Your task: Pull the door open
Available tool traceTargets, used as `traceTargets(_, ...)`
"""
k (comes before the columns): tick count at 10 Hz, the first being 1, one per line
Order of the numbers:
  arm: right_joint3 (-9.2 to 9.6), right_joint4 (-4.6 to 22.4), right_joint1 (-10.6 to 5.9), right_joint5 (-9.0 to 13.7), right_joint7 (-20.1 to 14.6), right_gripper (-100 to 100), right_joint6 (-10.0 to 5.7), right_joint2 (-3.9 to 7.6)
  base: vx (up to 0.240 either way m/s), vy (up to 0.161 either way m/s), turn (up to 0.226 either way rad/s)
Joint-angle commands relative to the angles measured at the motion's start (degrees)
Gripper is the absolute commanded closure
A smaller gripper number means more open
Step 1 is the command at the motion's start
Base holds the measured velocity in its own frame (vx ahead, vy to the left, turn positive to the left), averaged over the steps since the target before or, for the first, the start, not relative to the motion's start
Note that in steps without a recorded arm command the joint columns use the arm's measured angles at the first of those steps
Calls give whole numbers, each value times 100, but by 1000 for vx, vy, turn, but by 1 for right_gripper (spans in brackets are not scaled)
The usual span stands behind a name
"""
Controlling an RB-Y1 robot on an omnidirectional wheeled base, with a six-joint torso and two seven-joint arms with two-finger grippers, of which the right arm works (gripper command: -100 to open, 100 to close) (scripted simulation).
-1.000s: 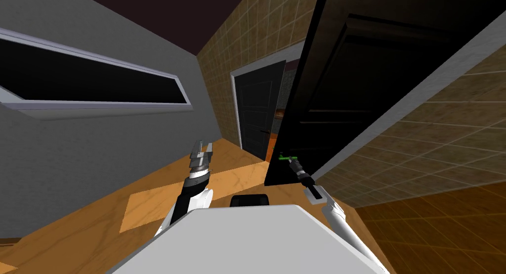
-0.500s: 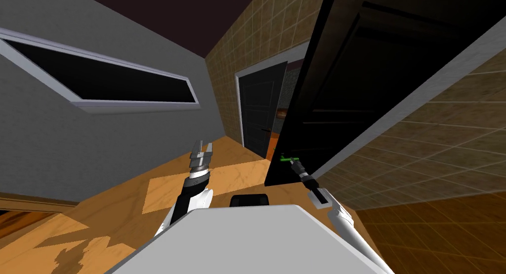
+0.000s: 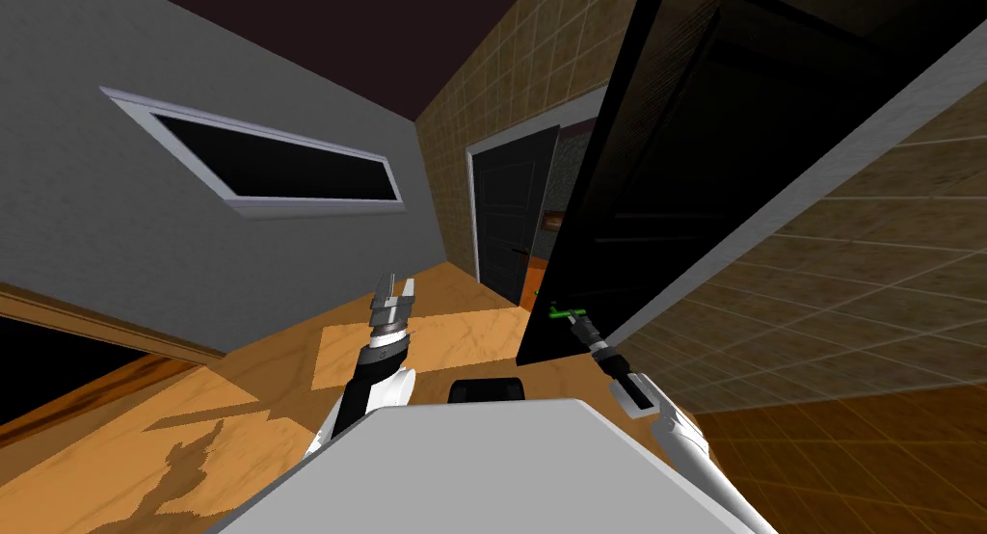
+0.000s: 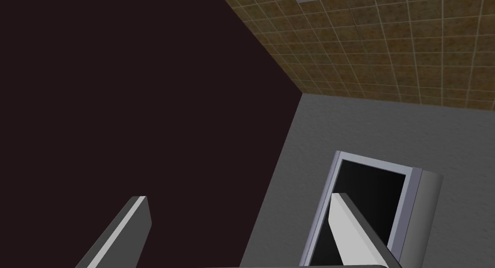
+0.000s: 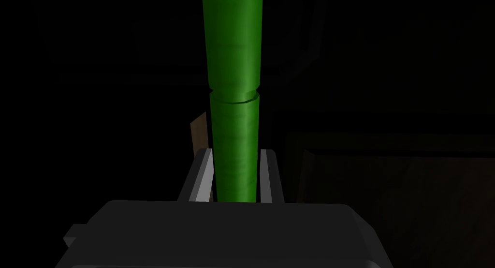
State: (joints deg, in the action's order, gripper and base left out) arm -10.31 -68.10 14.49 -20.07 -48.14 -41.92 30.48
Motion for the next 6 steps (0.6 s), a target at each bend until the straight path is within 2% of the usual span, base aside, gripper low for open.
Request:
traceTargets(1,0,0,0,0,0,100,0,0,-71,-38,11)
traceTargets(2,17,63,30,-13,-36,100,-117,39,-112,-62,116)
traceTargets(4,28,112,43,-19,-62,100,-230,77,-165,-78,136)
traceTargets(6,45,189,64,-28,-104,100,-407,136,-199,-95,138)
